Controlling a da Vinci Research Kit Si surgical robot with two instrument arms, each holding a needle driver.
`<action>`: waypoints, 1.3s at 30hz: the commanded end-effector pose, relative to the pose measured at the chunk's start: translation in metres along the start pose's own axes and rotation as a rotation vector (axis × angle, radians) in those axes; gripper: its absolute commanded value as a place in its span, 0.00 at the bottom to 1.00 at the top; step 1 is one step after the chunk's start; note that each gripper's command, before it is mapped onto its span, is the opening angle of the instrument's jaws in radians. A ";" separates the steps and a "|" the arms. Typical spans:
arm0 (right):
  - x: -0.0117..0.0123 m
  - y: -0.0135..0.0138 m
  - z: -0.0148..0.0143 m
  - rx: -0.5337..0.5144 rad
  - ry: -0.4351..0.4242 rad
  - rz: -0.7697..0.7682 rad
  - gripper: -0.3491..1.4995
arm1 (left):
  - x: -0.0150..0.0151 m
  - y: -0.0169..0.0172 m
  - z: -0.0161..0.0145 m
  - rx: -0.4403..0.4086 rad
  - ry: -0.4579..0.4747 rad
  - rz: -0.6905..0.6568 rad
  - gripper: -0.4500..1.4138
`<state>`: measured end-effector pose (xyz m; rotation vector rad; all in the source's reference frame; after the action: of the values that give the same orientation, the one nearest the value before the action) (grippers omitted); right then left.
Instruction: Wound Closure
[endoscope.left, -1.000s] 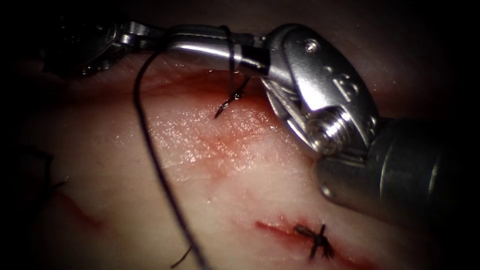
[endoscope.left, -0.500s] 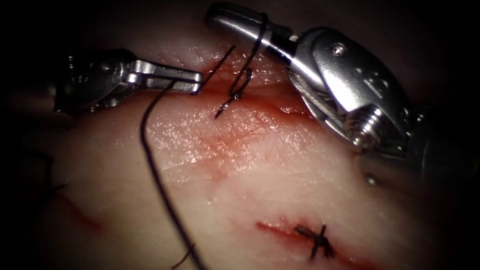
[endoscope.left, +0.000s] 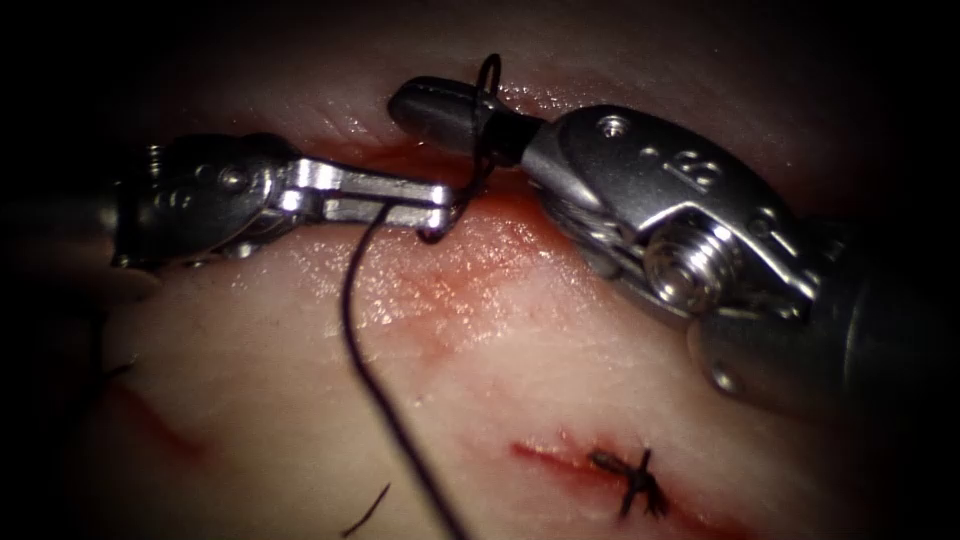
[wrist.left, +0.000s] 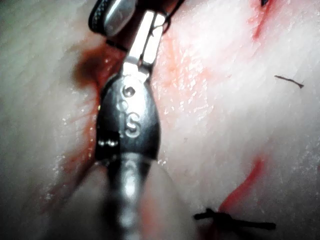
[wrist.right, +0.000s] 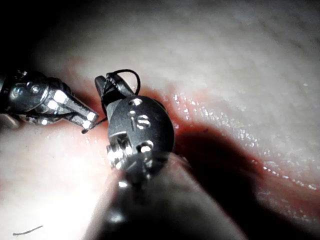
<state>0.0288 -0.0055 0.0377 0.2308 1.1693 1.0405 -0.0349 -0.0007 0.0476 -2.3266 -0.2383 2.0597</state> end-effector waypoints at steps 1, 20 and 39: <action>0.0000 -0.0004 0.0009 -0.017 -0.022 0.025 0.41 | -0.0006 -0.0001 0.0006 0.003 -0.015 0.000 0.00; -0.0022 0.0016 -0.0007 -0.260 -0.048 0.220 0.53 | -0.0010 0.0008 0.0015 -0.003 -0.124 0.032 0.00; -0.0049 0.0039 0.0021 -0.243 -0.133 0.332 0.39 | -0.0017 0.0010 0.0019 -0.008 -0.156 0.036 0.00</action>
<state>0.0274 -0.0069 0.0439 0.3032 0.8877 1.4280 -0.0363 -0.0021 0.0483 -2.1895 -0.2098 2.2655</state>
